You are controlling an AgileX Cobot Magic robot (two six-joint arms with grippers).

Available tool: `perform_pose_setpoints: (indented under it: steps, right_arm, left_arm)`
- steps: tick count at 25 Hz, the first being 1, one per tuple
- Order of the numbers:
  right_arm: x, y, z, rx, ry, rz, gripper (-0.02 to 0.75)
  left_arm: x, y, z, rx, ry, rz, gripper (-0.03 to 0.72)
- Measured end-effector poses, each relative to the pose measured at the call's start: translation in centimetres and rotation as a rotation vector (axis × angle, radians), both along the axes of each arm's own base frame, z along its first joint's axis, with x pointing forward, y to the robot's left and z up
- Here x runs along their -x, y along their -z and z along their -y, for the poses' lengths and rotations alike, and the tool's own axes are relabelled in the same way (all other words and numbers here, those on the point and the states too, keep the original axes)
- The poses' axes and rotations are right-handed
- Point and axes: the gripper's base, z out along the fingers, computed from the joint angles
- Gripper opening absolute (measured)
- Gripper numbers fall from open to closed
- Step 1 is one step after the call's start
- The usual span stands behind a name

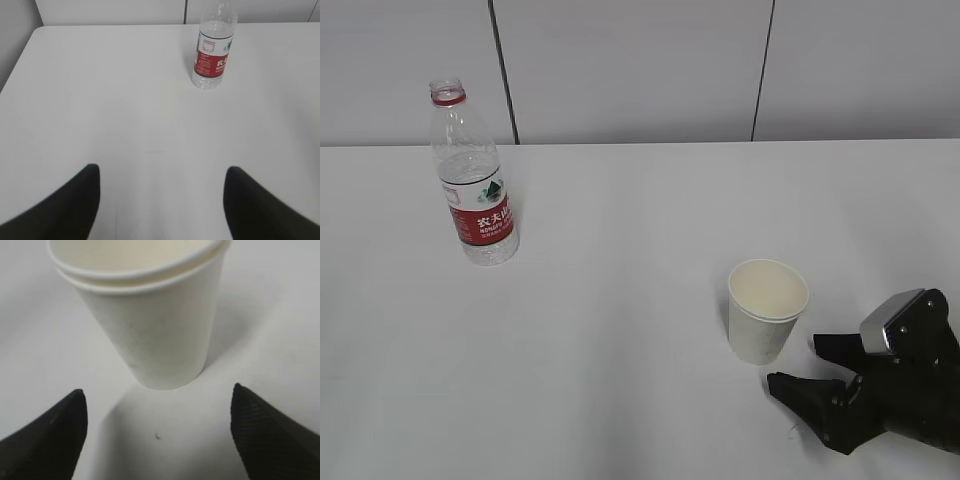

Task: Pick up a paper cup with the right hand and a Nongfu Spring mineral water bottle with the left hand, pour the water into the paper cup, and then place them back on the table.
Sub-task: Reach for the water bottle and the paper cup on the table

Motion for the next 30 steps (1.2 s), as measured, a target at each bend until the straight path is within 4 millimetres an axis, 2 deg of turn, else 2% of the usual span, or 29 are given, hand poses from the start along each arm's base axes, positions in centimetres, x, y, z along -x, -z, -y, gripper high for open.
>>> perform_pose_setpoints:
  steps: [30]
  right_arm:
    - [-3.5, -1.1, -0.6, 0.008, -0.117, 0.148, 0.672]
  left_arm:
    - [0.0, 0.0, 0.0, 0.0, 0.0, 0.0, 0.465]
